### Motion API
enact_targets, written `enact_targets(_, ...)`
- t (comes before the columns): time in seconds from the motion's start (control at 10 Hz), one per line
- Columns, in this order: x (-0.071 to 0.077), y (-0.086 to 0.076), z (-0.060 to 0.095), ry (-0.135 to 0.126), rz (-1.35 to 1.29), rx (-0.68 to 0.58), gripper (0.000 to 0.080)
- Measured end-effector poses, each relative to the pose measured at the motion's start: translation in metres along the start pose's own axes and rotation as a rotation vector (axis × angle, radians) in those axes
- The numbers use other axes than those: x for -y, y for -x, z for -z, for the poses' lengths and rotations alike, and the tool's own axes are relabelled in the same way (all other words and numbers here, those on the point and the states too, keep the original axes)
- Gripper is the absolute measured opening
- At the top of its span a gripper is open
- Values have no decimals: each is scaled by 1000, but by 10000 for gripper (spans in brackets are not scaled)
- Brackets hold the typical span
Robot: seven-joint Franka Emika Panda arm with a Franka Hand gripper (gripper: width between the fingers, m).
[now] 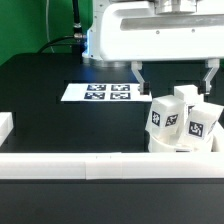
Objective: Assemble stool
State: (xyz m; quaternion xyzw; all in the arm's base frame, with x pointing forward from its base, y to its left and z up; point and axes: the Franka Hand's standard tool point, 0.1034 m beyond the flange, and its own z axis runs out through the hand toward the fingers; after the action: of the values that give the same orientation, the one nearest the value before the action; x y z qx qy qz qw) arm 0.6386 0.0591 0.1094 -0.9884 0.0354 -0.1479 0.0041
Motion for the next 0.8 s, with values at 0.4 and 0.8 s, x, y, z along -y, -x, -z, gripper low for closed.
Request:
enact_targets(0.4, 0, 1, 0, 0, 116, 21, 649)
enact_targets(0.8, 6, 7, 1, -18, 141, 262, 649)
